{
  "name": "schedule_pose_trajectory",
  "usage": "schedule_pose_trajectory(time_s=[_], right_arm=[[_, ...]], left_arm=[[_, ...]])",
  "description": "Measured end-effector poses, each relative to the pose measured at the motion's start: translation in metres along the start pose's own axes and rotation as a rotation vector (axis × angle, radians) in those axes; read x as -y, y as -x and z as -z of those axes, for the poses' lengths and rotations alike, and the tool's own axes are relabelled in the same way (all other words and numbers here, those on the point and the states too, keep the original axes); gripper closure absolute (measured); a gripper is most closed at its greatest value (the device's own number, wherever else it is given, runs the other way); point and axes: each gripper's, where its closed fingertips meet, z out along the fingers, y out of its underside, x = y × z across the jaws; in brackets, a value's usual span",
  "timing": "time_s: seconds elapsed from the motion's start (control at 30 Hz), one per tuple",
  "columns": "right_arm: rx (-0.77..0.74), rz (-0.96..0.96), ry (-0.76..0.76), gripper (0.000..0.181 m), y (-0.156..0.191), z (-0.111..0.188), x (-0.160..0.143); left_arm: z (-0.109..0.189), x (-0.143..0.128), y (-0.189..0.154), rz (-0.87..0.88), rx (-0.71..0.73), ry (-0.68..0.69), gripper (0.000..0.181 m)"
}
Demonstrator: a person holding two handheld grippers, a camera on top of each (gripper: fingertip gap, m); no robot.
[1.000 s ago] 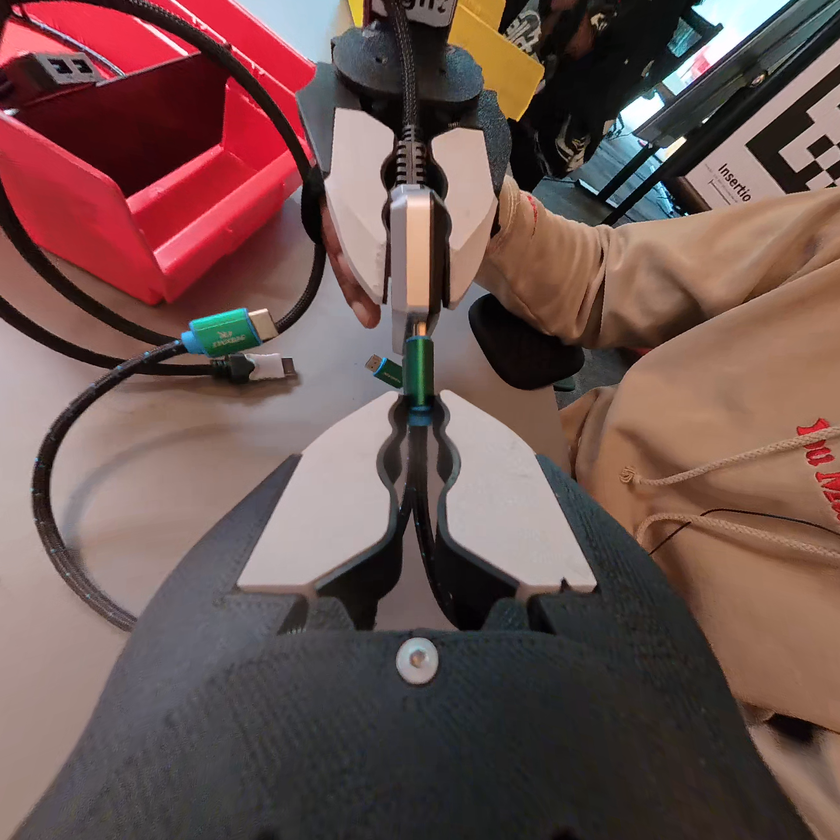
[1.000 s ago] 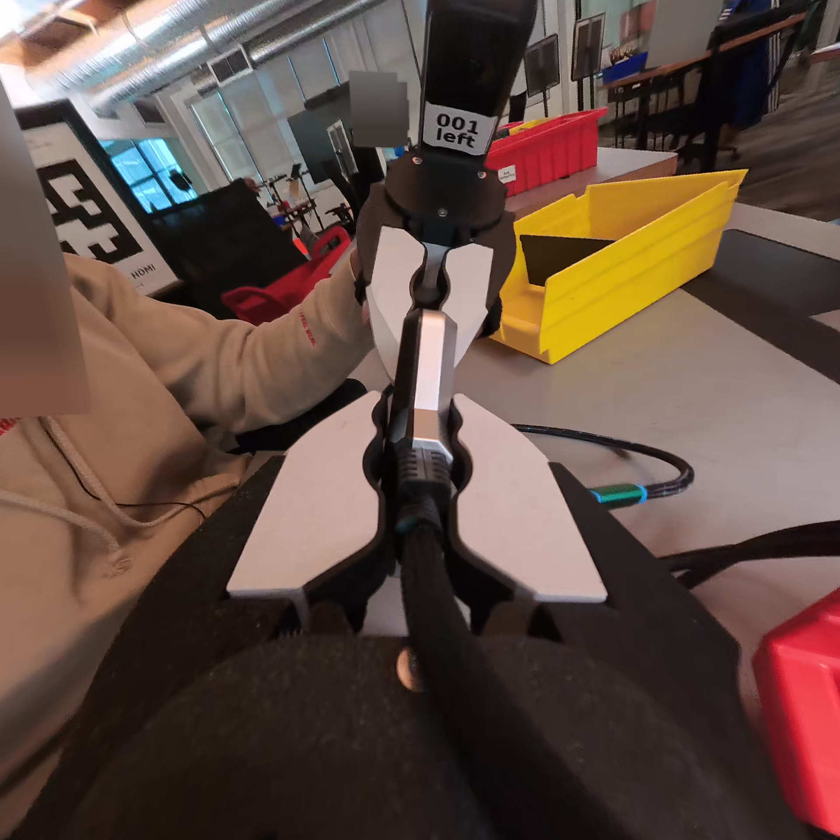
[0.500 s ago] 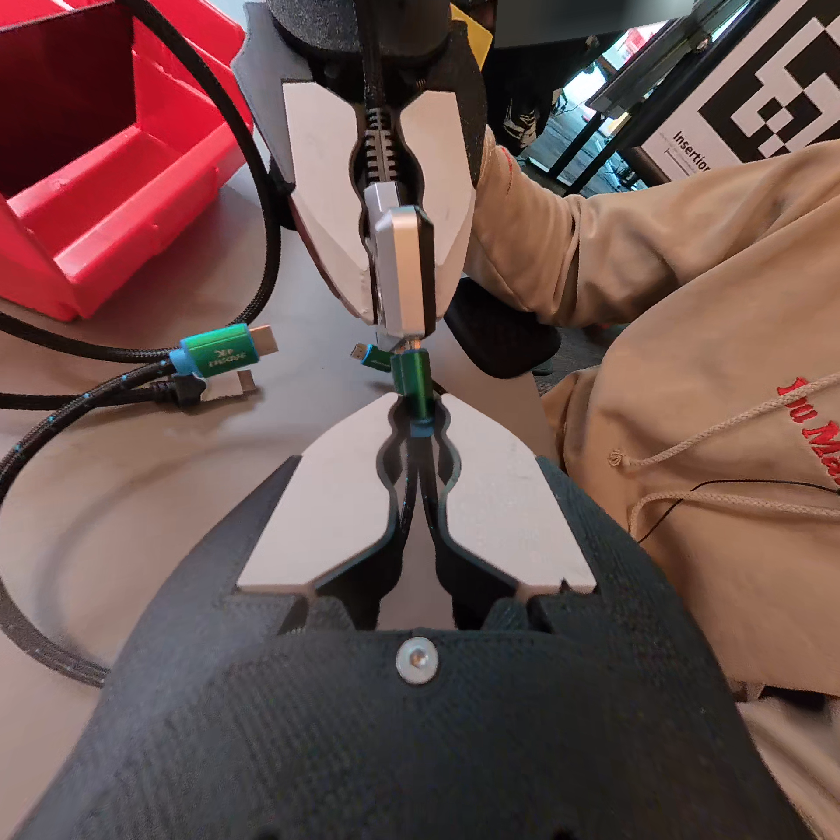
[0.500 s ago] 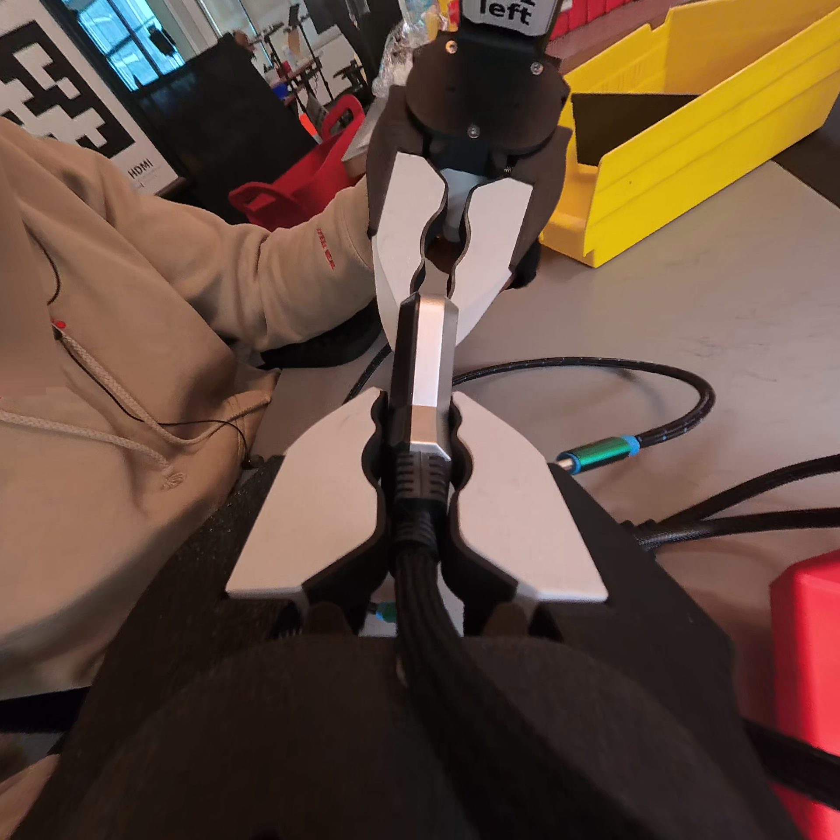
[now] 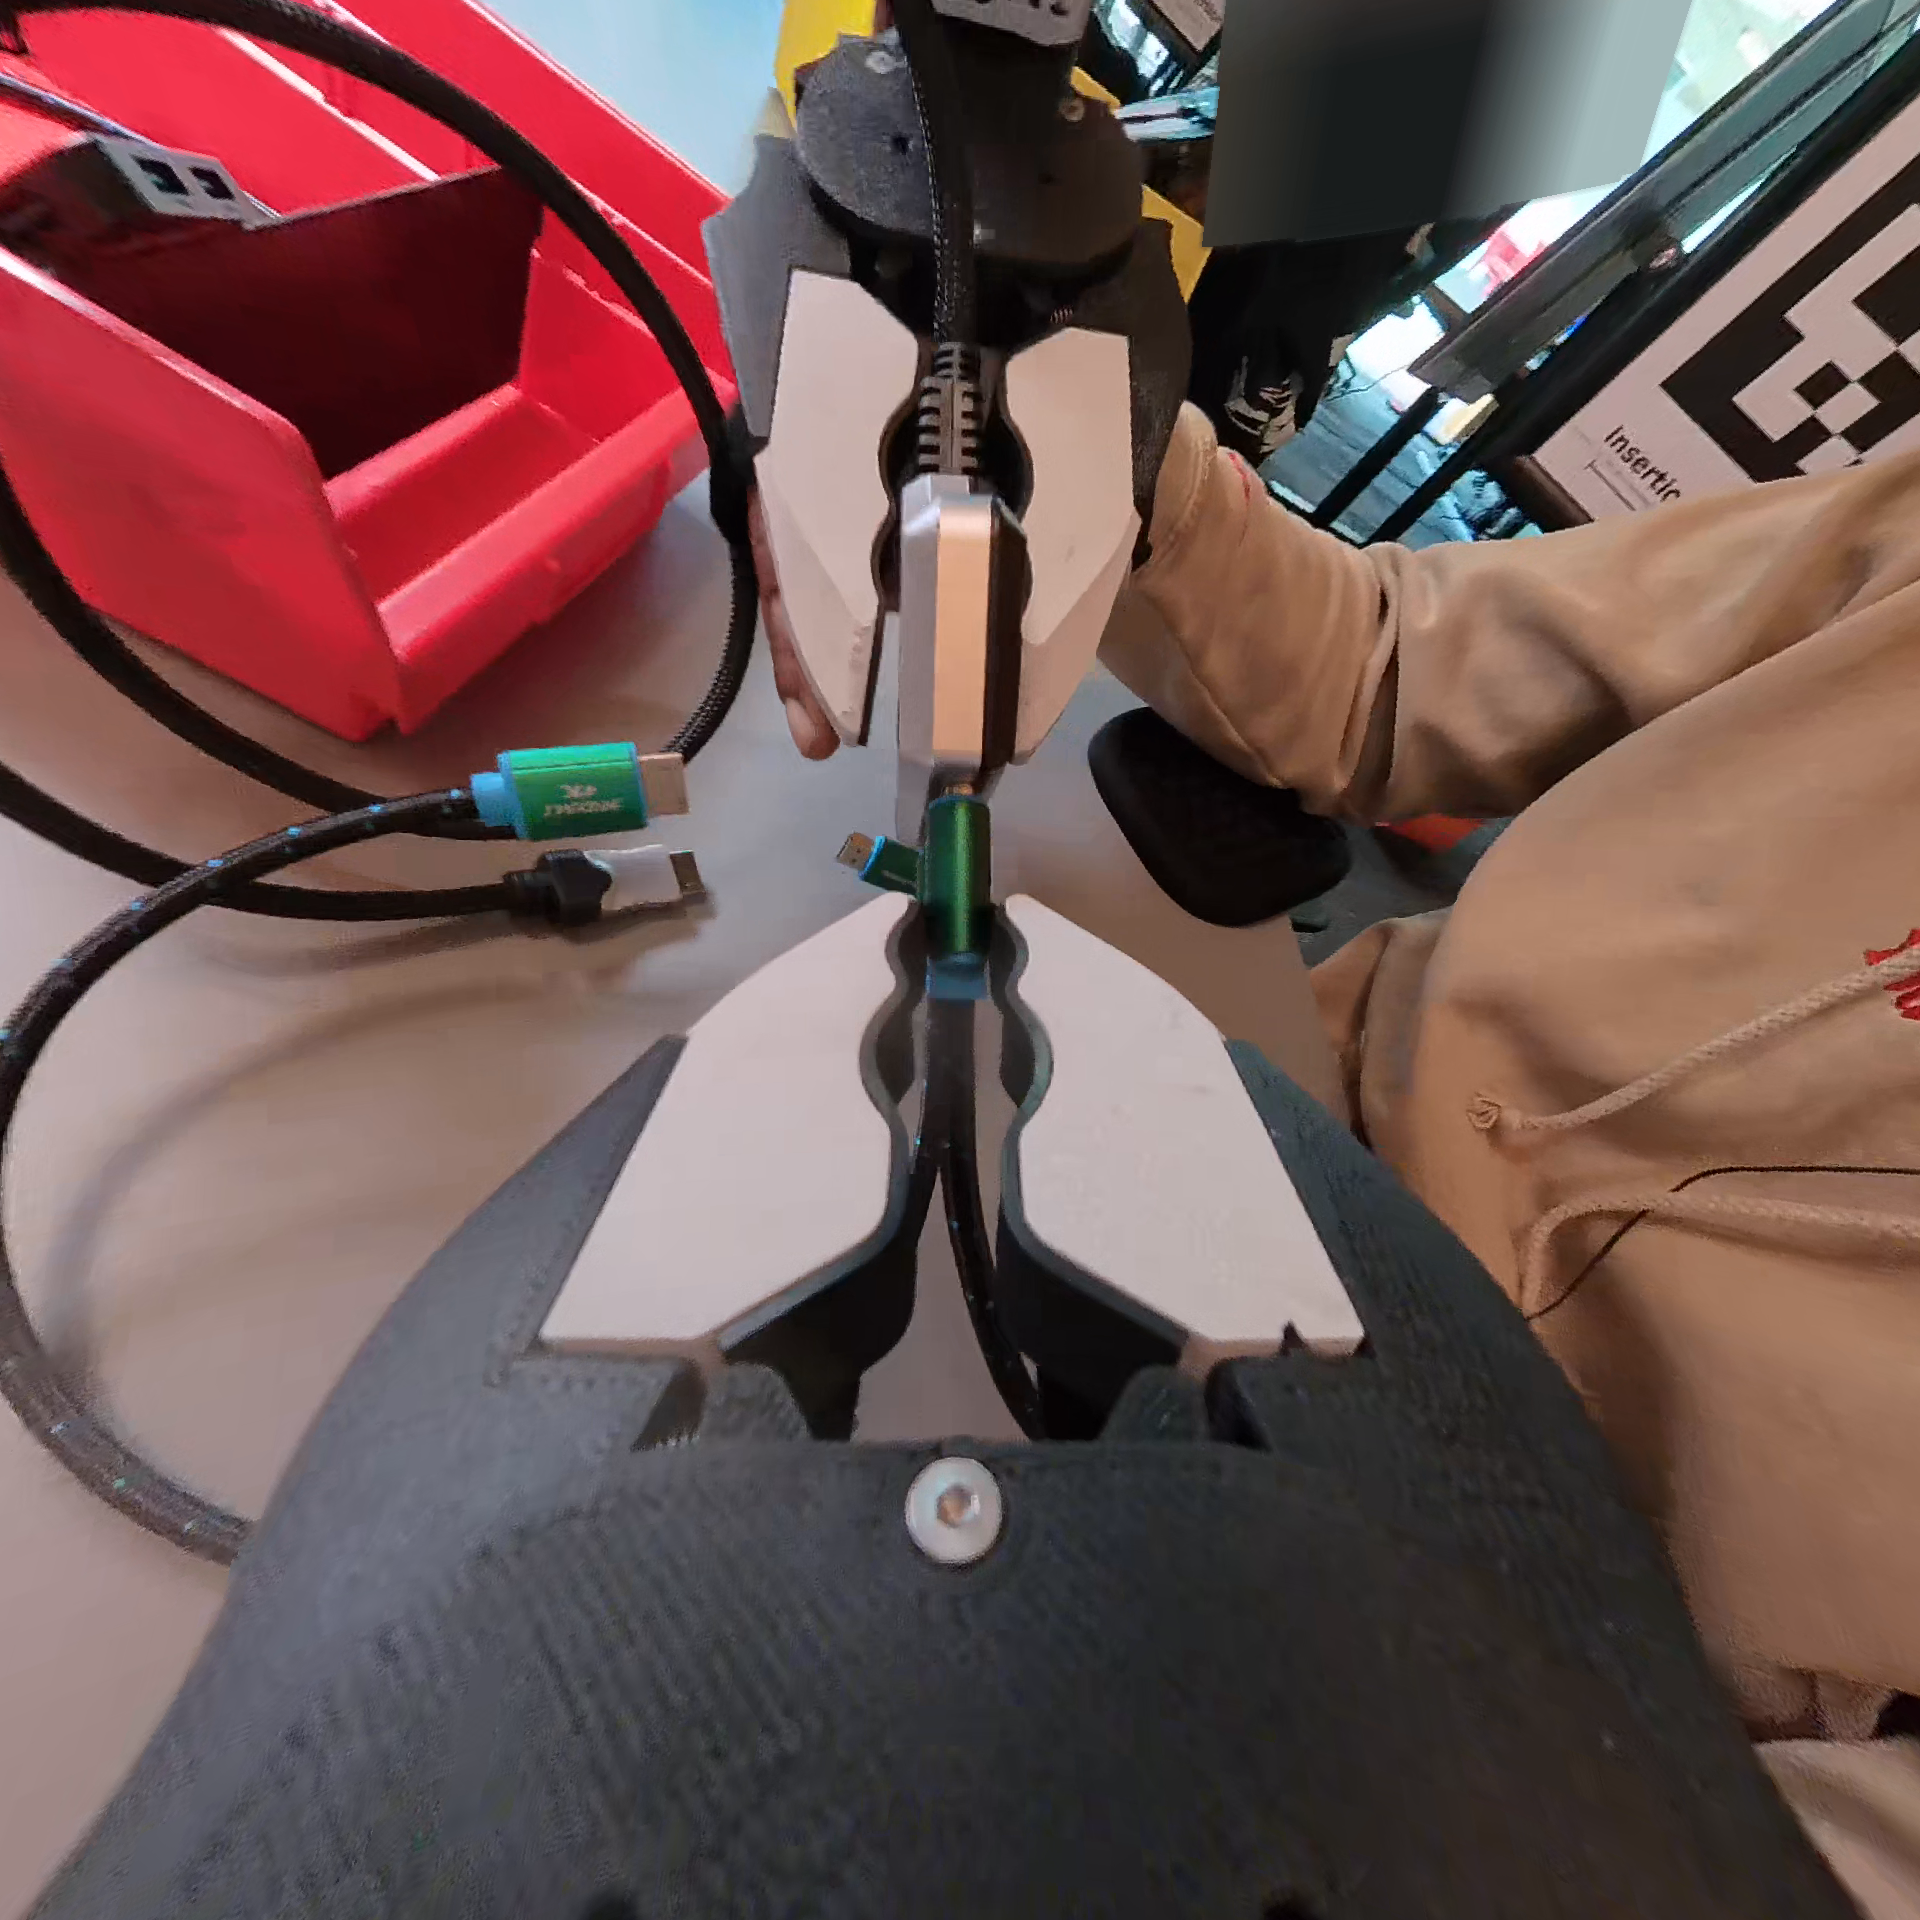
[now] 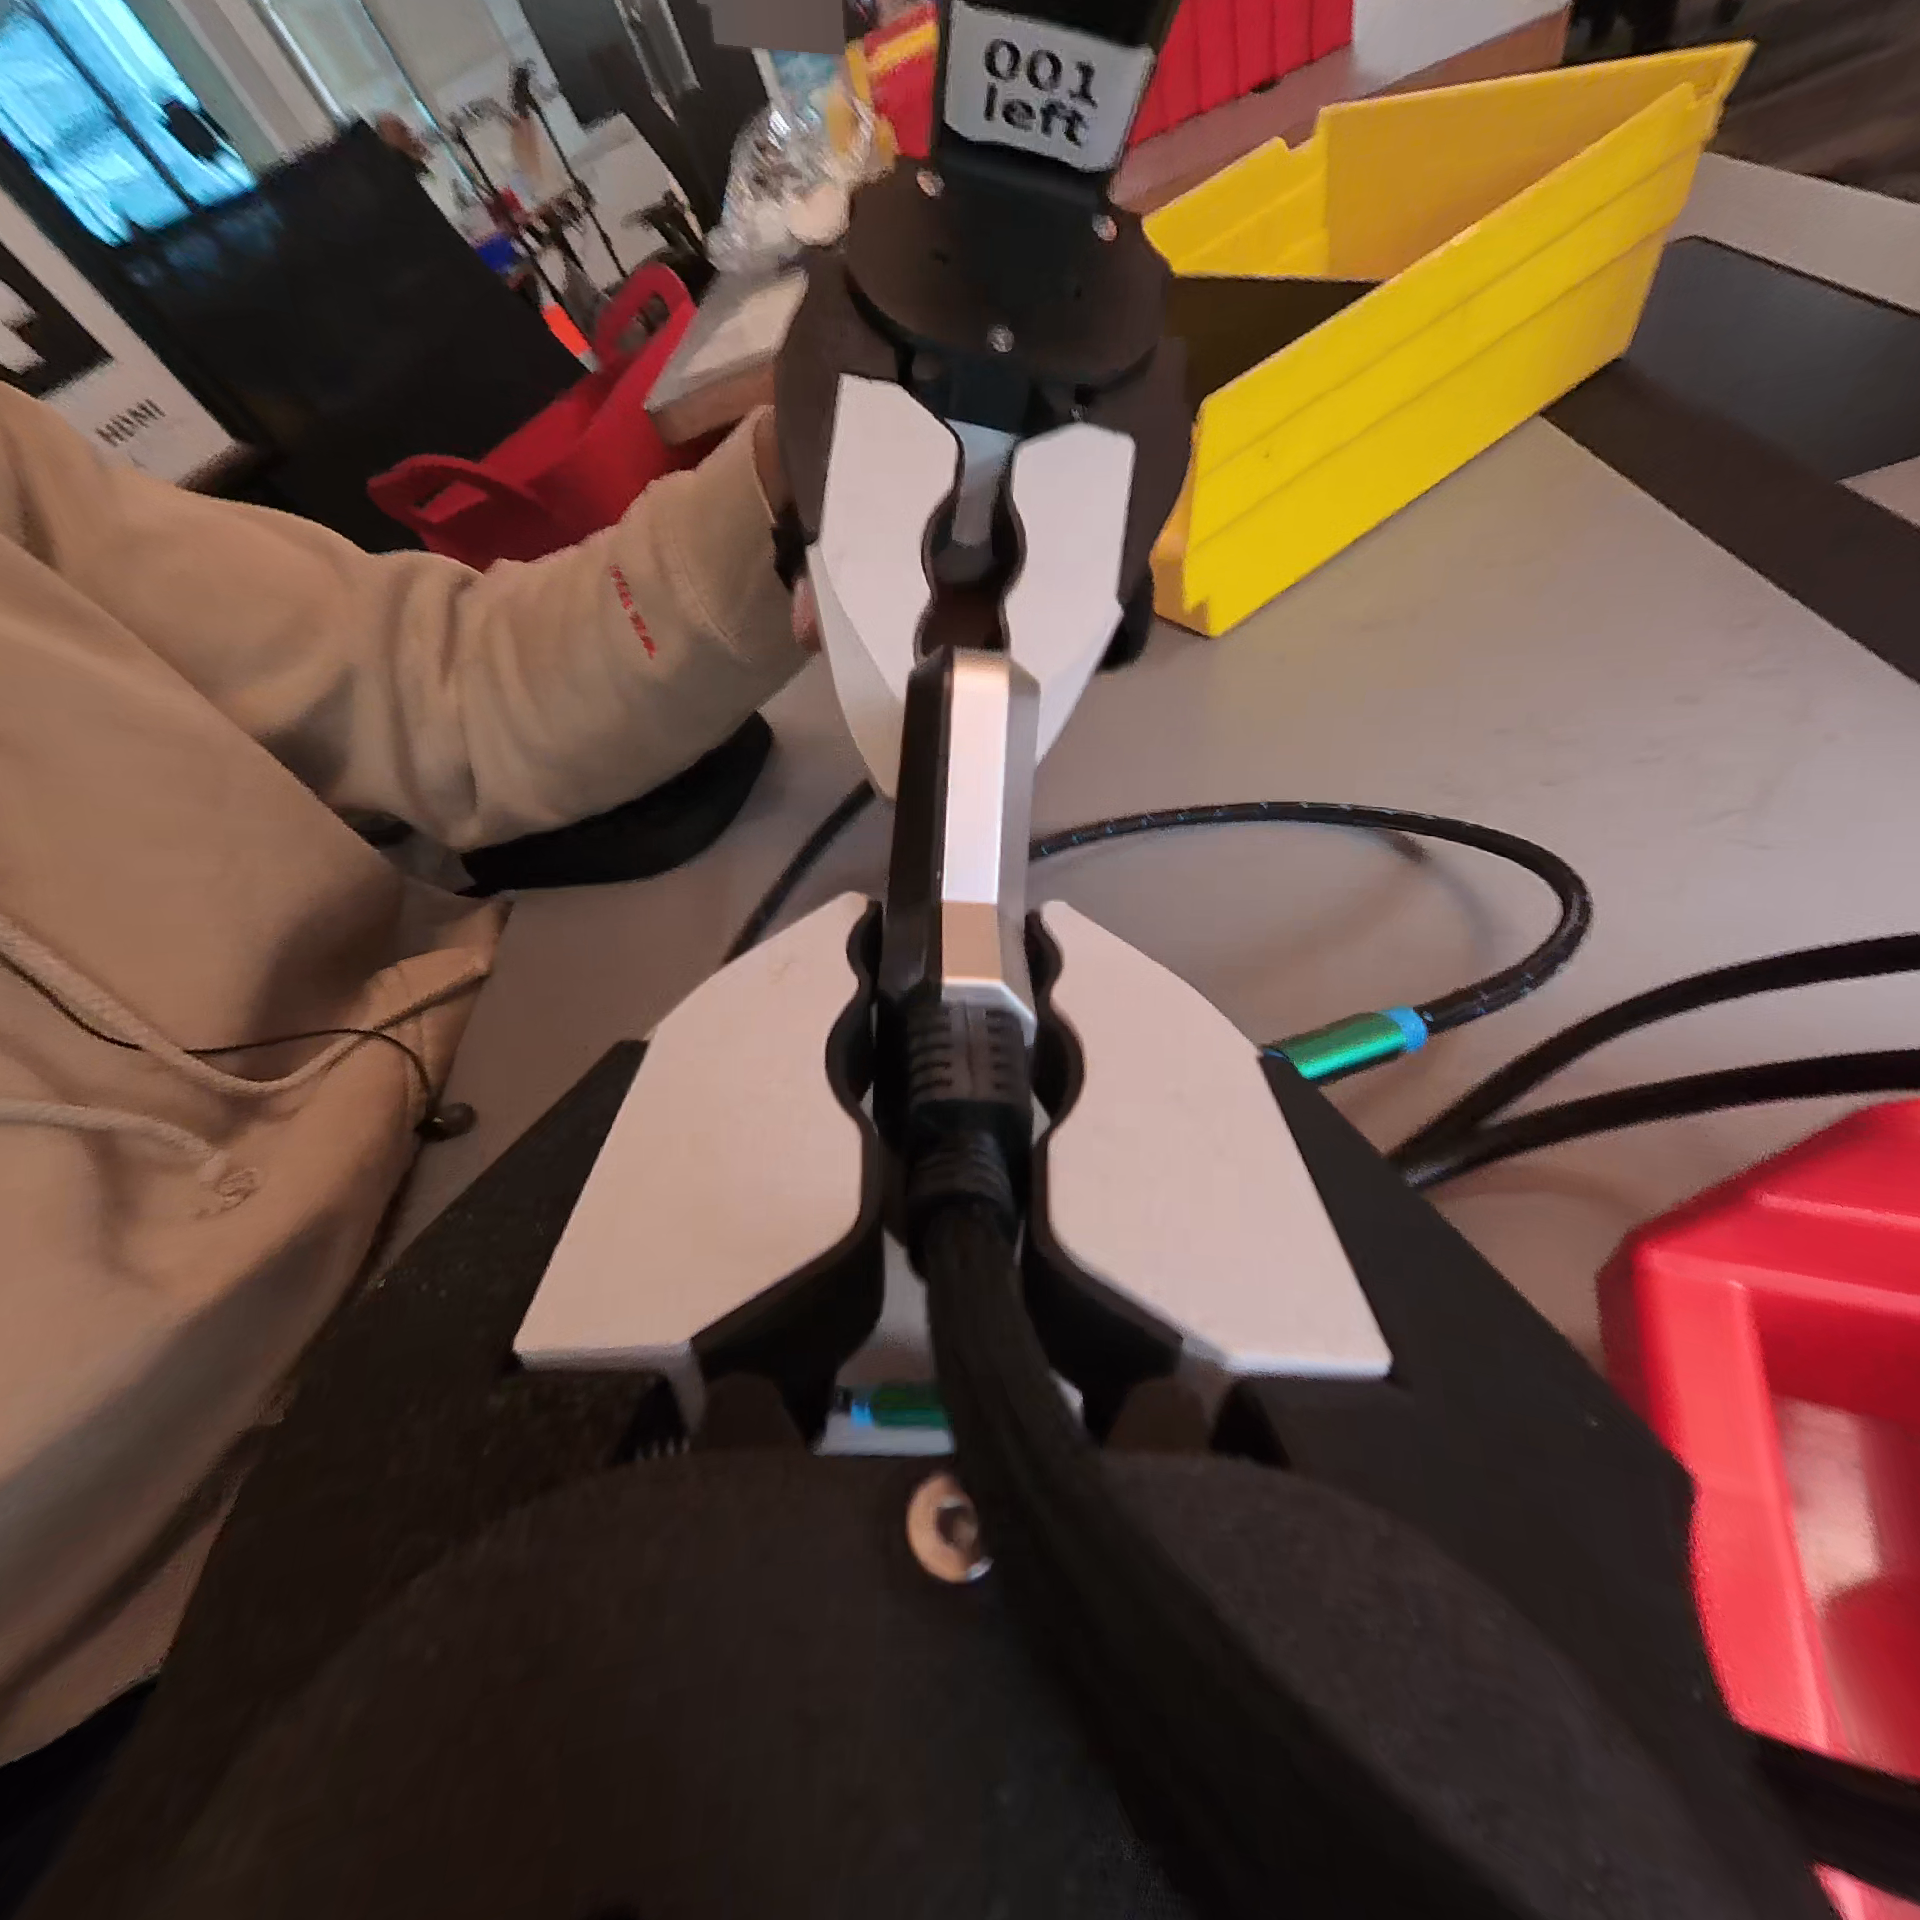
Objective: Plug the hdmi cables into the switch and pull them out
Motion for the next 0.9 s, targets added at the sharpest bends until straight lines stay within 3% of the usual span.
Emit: schedule_pose_trajectory(time_s=[0.2, 0.33, 0.5, 0.7, 0.9], right_arm=[[-0.05, -0.03, 0.012, 0.152, -0.002, 0.015, 0.001], [-0.056, -0.006, -0.003, 0.159, 0.005, 0.019, 0.01], [-0.073, 0.106, 0.086, 0.159, 0.031, 0.027, 0.023], [-0.019, 0.29, 0.429, 0.158, 0.073, 0.036, 0.045], [-0.09, 0.314, 0.75, 0.159, 0.092, 0.066, 0.091]], left_arm=[[0.009, 0.004, 0.001, -0.042, 0.071, -0.005, 0.169], [0.01, 0.009, -0.004, -0.058, 0.074, -0.022, 0.169], [0.046, 0.048, -0.036, -0.146, 0.058, -0.229, 0.151], [0.109, 0.074, -0.042, -0.224, 0.277, -0.423, 0.152], [0.132, 0.077, -0.052, -0.252, 0.317, -0.47, 0.153]])
